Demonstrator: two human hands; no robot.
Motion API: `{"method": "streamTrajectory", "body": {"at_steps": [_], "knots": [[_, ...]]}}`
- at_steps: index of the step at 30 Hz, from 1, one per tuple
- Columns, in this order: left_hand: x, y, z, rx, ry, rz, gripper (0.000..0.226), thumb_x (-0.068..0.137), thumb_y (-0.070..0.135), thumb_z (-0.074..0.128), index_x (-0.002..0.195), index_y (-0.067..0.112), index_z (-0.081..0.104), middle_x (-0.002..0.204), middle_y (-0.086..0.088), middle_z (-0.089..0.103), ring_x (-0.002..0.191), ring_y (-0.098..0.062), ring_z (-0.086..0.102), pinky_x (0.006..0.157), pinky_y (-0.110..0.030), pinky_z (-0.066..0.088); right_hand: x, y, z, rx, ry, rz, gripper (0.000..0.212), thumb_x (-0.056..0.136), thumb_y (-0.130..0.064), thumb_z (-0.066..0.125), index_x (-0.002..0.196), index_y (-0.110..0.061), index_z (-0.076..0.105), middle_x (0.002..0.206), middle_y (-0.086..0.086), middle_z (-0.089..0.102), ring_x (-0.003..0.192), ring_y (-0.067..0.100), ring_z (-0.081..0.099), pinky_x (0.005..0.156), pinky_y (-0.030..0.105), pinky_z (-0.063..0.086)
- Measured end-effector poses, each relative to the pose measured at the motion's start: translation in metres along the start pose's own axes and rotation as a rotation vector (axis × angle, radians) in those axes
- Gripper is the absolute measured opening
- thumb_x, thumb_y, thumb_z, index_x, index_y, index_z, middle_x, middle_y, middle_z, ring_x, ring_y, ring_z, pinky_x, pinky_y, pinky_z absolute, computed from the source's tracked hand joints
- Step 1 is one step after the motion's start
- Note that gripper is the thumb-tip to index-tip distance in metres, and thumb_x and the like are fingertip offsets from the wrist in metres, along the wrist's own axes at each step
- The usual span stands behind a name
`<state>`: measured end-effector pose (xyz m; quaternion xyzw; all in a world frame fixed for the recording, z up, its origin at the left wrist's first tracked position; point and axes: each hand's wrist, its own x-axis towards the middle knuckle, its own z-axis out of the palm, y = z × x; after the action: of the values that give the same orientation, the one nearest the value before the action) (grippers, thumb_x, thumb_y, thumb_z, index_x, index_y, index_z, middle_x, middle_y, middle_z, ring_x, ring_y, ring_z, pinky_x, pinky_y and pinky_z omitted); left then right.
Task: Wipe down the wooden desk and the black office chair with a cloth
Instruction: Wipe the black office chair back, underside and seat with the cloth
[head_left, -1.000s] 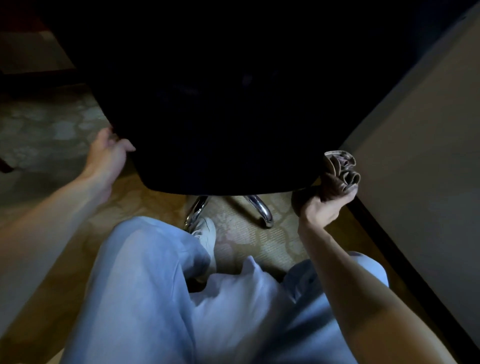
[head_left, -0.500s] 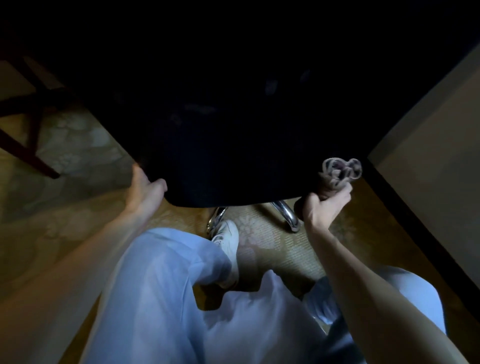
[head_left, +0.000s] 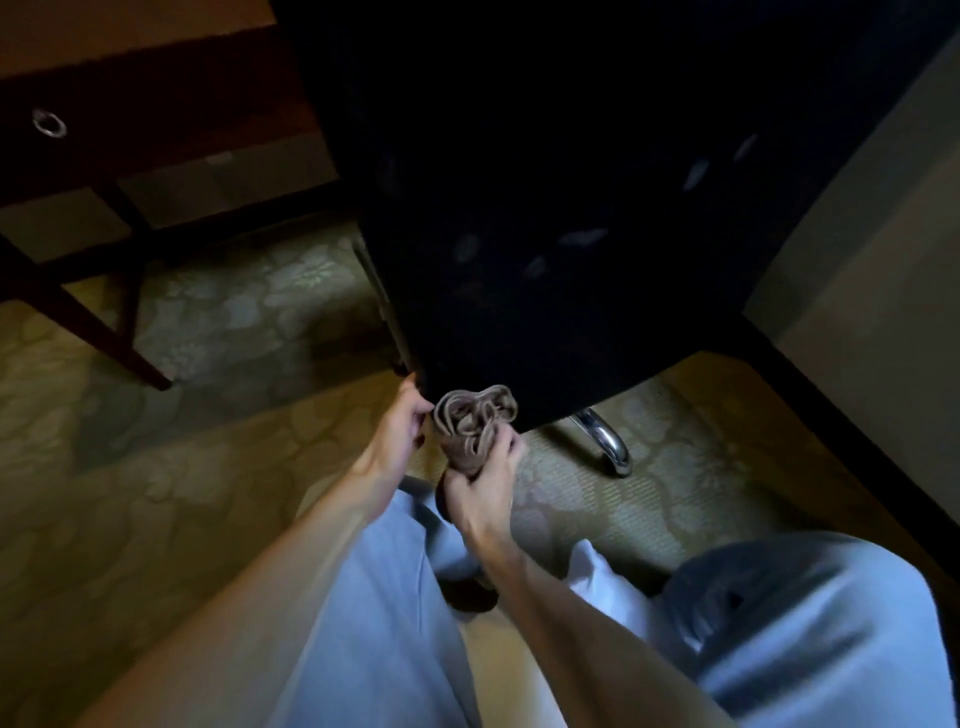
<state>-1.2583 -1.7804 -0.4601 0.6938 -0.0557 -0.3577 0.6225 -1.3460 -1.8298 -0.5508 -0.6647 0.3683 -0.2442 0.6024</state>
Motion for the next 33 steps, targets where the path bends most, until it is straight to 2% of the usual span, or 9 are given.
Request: {"method": "streamTrajectory", "body": {"at_steps": [3, 6, 9, 13, 19, 23, 27, 29, 33], "knots": [[-0.002, 0.003, 0.003, -0.054, 0.013, 0.0, 0.031, 0.106, 0.014, 0.03, 0.106, 0.025, 0.058, 0.105, 0.007, 0.065, 0.096, -0.002, 0.059, 0.087, -0.017, 0.045, 0.0, 0.003, -0.034, 0.061, 0.078, -0.024, 0.056, 0.066, -0.011, 0.056, 0.116, -0.034, 0.053, 0.118, 0.002, 0.055, 0.102, 0.011, 0.06, 0.096, 0.035, 0.05], [-0.004, 0.012, 0.002, -0.018, 0.004, 0.028, 0.037, 0.107, 0.032, 0.028, 0.106, 0.023, 0.064, 0.098, 0.008, 0.067, 0.092, -0.004, 0.06, 0.104, -0.031, 0.036, 0.017, -0.013, -0.087, 0.173, 0.396, -0.008, 0.061, 0.063, -0.013, 0.052, 0.117, -0.04, 0.056, 0.114, 0.008, 0.065, 0.103, 0.019, 0.063, 0.096, 0.017, 0.046], [-0.008, 0.026, 0.007, -0.12, -0.01, 0.074, 0.053, 0.107, 0.041, 0.026, 0.125, 0.013, 0.068, 0.11, -0.002, 0.077, 0.104, -0.015, 0.07, 0.114, -0.038, 0.037, 0.044, -0.037, -0.141, 0.102, 0.607, -0.01, 0.06, 0.062, -0.025, 0.051, 0.122, -0.021, 0.052, 0.118, 0.014, 0.061, 0.11, 0.032, 0.059, 0.104, 0.041, 0.046], [-0.012, 0.039, 0.017, -0.16, 0.04, 0.154, 0.057, 0.107, 0.047, 0.026, 0.118, 0.016, 0.072, 0.116, -0.006, 0.078, 0.116, -0.022, 0.07, 0.113, -0.039, 0.043, 0.062, -0.079, -0.152, 0.063, 0.464, -0.044, 0.053, 0.065, -0.021, 0.054, 0.118, -0.024, 0.052, 0.115, 0.011, 0.062, 0.104, 0.026, 0.061, 0.099, 0.044, 0.05], [-0.018, 0.033, 0.027, -0.182, 0.032, 0.15, 0.06, 0.108, 0.052, 0.023, 0.109, 0.021, 0.074, 0.12, -0.003, 0.076, 0.115, -0.011, 0.069, 0.107, -0.027, 0.044, 0.014, -0.111, -0.049, 0.003, 0.451, 0.053, 0.066, 0.064, -0.017, 0.056, 0.128, -0.015, 0.041, 0.115, 0.006, 0.041, 0.107, 0.033, 0.05, 0.083, 0.038, 0.04], [-0.018, 0.039, 0.013, -0.247, 0.008, 0.094, 0.072, 0.105, 0.06, 0.018, 0.114, 0.015, 0.074, 0.11, -0.005, 0.079, 0.096, -0.009, 0.075, 0.079, -0.023, 0.054, -0.021, -0.108, -0.024, -0.144, 0.222, -0.07, 0.064, 0.07, -0.014, 0.062, 0.13, -0.021, 0.041, 0.115, 0.003, 0.041, 0.108, 0.034, 0.053, 0.084, 0.043, 0.05], [-0.019, 0.05, -0.008, -0.203, 0.044, 0.089, 0.084, 0.103, 0.068, 0.014, 0.1, 0.019, 0.082, 0.111, -0.008, 0.078, 0.11, -0.022, 0.069, 0.098, -0.035, 0.048, -0.016, -0.111, -0.052, -0.35, -0.02, -0.211, 0.062, 0.071, -0.012, 0.065, 0.129, -0.025, 0.047, 0.114, -0.001, 0.046, 0.105, 0.028, 0.057, 0.085, 0.042, 0.051], [-0.019, 0.054, -0.013, -0.203, 0.041, 0.079, 0.087, 0.102, 0.07, 0.011, 0.098, 0.021, 0.083, 0.112, -0.008, 0.078, 0.115, -0.025, 0.066, 0.108, -0.04, 0.041, -0.02, -0.117, -0.069, -0.382, 0.007, -0.318, 0.057, 0.068, -0.02, 0.061, 0.124, -0.027, 0.051, 0.115, -0.004, 0.049, 0.103, 0.025, 0.058, 0.08, 0.041, 0.05], [-0.021, 0.058, -0.017, -0.191, 0.068, 0.093, 0.086, 0.102, 0.07, 0.01, 0.119, 0.017, 0.075, 0.113, -0.004, 0.078, 0.109, -0.019, 0.064, 0.116, -0.038, 0.029, -0.02, -0.135, -0.084, -0.177, 0.337, -0.406, 0.066, 0.062, -0.014, 0.055, 0.125, -0.029, 0.046, 0.124, -0.009, 0.046, 0.11, 0.017, 0.054, 0.079, 0.034, 0.046]]}}
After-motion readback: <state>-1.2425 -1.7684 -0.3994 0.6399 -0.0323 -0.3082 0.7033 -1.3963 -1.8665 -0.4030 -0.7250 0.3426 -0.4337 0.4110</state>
